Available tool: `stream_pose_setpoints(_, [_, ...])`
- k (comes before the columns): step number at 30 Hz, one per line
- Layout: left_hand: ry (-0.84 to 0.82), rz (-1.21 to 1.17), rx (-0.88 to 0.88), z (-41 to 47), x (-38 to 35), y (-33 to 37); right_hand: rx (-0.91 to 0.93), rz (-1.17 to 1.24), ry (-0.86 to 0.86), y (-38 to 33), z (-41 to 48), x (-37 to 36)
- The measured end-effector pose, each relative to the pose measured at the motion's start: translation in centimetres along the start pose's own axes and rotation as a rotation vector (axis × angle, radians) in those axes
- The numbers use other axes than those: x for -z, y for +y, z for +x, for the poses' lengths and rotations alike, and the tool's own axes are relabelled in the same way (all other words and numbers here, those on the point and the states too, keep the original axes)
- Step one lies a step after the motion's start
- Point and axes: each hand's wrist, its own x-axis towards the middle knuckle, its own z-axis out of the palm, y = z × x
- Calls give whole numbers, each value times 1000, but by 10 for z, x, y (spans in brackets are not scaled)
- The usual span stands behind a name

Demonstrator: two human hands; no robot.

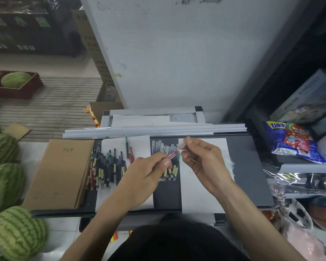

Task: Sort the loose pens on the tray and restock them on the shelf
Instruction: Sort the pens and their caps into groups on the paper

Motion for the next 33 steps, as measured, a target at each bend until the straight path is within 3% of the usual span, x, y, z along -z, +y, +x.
stream_pose_setpoints(11, [35, 9, 1, -4, 5, -1, 141, -60, 61, -2, 3, 2])
stream_pose_setpoints(17, [36, 14, -3, -3, 3, -1, 176, -241, -2, 6, -2, -1])
stream_pose_setpoints(25, [88, -116, 6, 4, -2, -4, 78, -52, -44, 16, -1, -7])
stream_pose_setpoints(33, [58, -185, 53, 4, -21, -15, 31, -104, -45, 28, 2, 6])
